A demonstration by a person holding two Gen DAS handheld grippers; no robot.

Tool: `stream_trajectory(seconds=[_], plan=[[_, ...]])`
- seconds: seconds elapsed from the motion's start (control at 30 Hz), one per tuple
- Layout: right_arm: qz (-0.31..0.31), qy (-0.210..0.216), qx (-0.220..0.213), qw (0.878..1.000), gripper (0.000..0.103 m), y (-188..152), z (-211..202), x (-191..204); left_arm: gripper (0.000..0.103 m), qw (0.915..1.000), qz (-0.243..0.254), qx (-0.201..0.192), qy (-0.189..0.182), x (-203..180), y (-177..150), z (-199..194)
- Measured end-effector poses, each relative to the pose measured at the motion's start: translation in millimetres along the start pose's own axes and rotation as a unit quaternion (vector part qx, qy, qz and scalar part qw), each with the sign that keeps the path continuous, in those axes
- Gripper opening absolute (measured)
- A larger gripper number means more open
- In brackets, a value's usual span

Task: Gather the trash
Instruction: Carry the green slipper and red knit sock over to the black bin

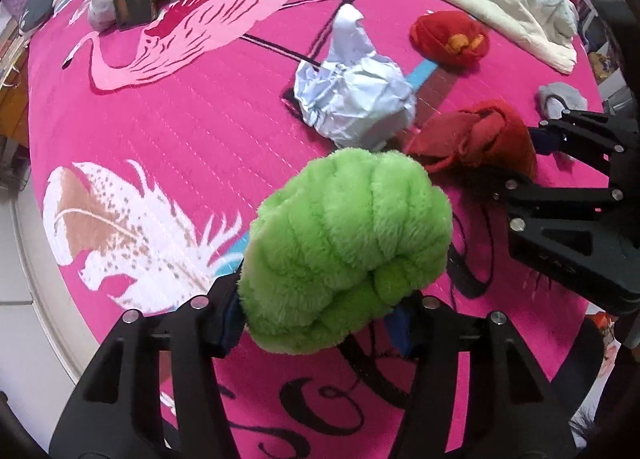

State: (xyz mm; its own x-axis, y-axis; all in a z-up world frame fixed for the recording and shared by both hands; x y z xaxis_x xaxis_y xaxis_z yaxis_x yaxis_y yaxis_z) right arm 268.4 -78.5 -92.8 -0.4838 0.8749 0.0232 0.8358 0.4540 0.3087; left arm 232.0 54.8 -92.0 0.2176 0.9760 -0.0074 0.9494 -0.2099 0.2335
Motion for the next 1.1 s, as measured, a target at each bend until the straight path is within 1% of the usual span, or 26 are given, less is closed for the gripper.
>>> stream_trajectory(seconds=[0.17, 0.53, 0.63, 0.87, 1.1], plan=[[0.008, 0.002, -0.014, 1.0, 0.039, -17.0, -22.7, 5.0, 0.056, 1.0, 0.005, -0.002, 0.001, -7.8, -11.6, -8.7], [0.016, -0.014, -0.035, 0.999, 0.039, -56.6, -67.3, 8.8, 0.056, 0.999, 0.038, -0.02, 0.014, -34.6, -26.7, -34.2], [0.026, -0.016, -0.041, 0.999, 0.039, -69.2, -79.0, 6.2, 0.056, 0.9985, 0.046, -0.025, 0.014, -48.6, -35.8, -46.6], [0.055, -0.026, -0.059, 0.996, 0.039, -100.0, -107.9, -5.8, 0.056, 0.9964, 0.074, -0.038, 0.015, -70.3, -41.4, -60.0], [0.086, -0.036, -0.063, 0.994, 0.039, -135.1, -122.9, -22.3, 0.056, 0.9925, 0.112, -0.047, 0.015, -106.9, -45.5, -70.5]])
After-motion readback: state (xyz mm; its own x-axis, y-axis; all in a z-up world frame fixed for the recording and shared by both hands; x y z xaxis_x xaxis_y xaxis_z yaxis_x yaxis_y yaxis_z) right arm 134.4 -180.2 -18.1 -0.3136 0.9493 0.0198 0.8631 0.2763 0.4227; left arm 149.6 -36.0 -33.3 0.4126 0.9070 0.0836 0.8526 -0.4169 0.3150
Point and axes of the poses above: each gripper's, at about its wrist camera, not at the fingertips, and z roughly the way its jaws point, x to its left, y to its top, the point moved 2 cm from there along z, roughly the way its jaws point, and after that the axes turned 3 degrees about -z, right-handed, at the moved point
